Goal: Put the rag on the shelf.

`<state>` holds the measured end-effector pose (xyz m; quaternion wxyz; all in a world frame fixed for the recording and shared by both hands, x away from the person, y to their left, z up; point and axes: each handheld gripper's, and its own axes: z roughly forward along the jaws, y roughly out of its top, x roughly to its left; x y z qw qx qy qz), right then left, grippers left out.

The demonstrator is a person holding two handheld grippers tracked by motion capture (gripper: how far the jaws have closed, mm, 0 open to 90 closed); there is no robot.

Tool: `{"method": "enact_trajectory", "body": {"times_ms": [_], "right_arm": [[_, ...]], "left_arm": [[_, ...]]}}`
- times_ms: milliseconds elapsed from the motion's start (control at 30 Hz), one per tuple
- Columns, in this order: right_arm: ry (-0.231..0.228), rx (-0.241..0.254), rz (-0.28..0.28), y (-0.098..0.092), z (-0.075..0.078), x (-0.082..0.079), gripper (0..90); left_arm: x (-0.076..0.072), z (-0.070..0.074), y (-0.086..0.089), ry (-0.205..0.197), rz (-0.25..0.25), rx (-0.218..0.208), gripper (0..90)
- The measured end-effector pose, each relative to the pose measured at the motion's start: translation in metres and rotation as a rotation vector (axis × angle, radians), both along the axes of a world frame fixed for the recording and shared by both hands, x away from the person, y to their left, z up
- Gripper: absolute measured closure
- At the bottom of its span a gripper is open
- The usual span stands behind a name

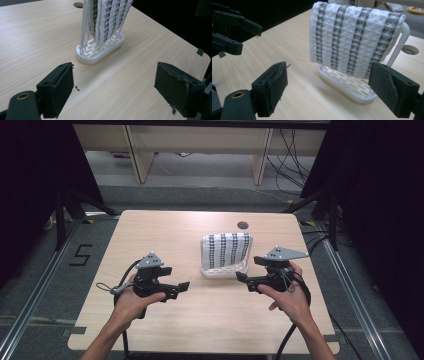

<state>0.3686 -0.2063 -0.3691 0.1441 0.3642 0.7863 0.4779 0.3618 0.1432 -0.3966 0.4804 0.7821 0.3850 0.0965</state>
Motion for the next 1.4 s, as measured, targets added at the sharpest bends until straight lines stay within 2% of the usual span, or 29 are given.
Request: {"method": "enact_trajectory", "body": {"times_ms": [67,100,133,167,200,333,367,467,500,533,567,600,667,733,767,800,833,867,967,1000,1067,1133,1167,1200,1233,1300,1333,1400], "right_arm": [[-0.018,-0.004,0.01,0.0,-0.003,0.0,16.8],[0.017,0.013,0.002,0.001,-0.003,-0.003,16.8],[-0.008,-0.01,0.011,-0.001,-0.003,-0.003,16.8],[0.009,0.011,0.003,0.001,-0.005,-0.004,16.8],[-0.003,0.002,0.017,0.0,-0.006,-0.003,16.8],[-0.003,-0.009,0.01,-0.002,-0.007,-0.006,16.8],[0.003,0.007,0.008,-0.002,-0.01,-0.008,16.8],[0.018,0.007,0.009,-0.002,-0.011,-0.01,16.8],[0.0,-0.011,0.013,-0.004,-0.014,-0.01,16.8],[0.034,-0.005,0.007,-0.004,-0.014,-0.013,16.8],[0.034,-0.005,0.007,-0.004,-0.014,-0.013,16.8],[0.017,-0.001,0.013,-0.004,-0.016,-0.012,16.8],[0.022,-0.015,0.005,-0.005,-0.018,-0.014,16.8],[0.002,-0.02,0.011,-0.007,-0.022,-0.014,16.8],[0.027,-0.019,0.008,-0.007,-0.022,-0.016,16.8],[0.029,-0.002,0.01,-0.006,-0.024,-0.017,16.8],[0.044,-0.012,0.007,-0.007,-0.025,-0.019,16.8],[0.02,-0.018,0.011,-0.007,-0.026,-0.018,16.8],[0.036,-0.017,0.008,-0.007,-0.028,-0.021,16.8],[0.035,-0.025,0.023,-0.008,-0.03,-0.022,16.7],[0.046,-0.017,0.013,-0.007,-0.031,-0.024,16.7],[0.046,-0.003,0.029,-0.006,-0.036,-0.026,16.7],[0.044,-0.02,0.025,-0.007,-0.037,-0.028,16.7],[0.053,-0.017,0.028,-0.007,-0.039,-0.029,16.5],[0.037,-0.027,0.034,-0.007,-0.041,-0.029,16.4],[0.042,-0.033,0.035,-0.008,-0.045,-0.03,16.3],[0.063,-0.021,0.035,-0.007,-0.047,-0.032,16.2],[0.06,-0.023,0.026,-0.007,-0.049,-0.033,16.2]], "left_arm": [[0.0,-0.001,0.0,0.003,-0.003,-0.001,14.8],[-0.001,-0.001,0.0,0.001,-0.006,0.004,14.8],[-0.001,-0.002,-0.001,-0.001,-0.005,-0.001,14.8],[-0.002,-0.002,-0.001,0.004,-0.009,0.001,14.7],[-0.002,-0.002,-0.001,0.001,-0.009,0.008,14.7],[-0.006,-0.004,-0.002,0.001,-0.017,0.014,14.8],[-0.008,-0.005,-0.002,0.0,-0.014,0.013,14.7],[-0.01,-0.006,-0.001,0.0,-0.021,0.019,14.8],[-0.012,-0.007,0.0,-0.003,-0.017,0.016,14.8],[-0.012,-0.007,0.0,-0.003,-0.017,0.016,14.8],[-0.014,-0.008,0.0,-0.01,-0.014,0.005,14.8],[-0.015,-0.007,0.002,-0.005,-0.013,0.016,14.8],[-0.017,-0.008,0.003,-0.006,-0.014,0.017,14.8],[-0.021,-0.012,0.004,-0.004,-0.013,0.02,14.8],[-0.022,-0.014,0.005,-0.003,-0.02,0.017,14.8],[-0.022,-0.014,0.005,-0.003,-0.02,0.017,14.8],[-0.024,-0.016,0.006,0.004,-0.022,0.022,14.8],[-0.026,-0.018,0.005,-0.001,-0.015,0.022,14.8],[-0.028,-0.02,0.006,0.002,-0.023,0.018,14.8],[-0.029,-0.022,0.007,0.002,-0.027,0.02,14.8],[-0.031,-0.023,0.008,0.002,-0.025,0.021,14.8],[-0.034,-0.026,0.009,-0.003,-0.025,0.017,14.8],[-0.035,-0.027,0.009,-0.003,-0.028,0.023,14.8],[-0.036,-0.028,0.009,0.0,-0.027,0.028,14.8],[-0.038,-0.029,0.01,-0.004,-0.027,0.041,14.8],[-0.041,-0.032,0.011,-0.005,-0.022,0.038,14.8],[-0.042,-0.034,0.012,-0.006,-0.03,0.04,14.8],[-0.044,-0.037,0.012,-0.004,-0.028,0.037,14.8]]}}
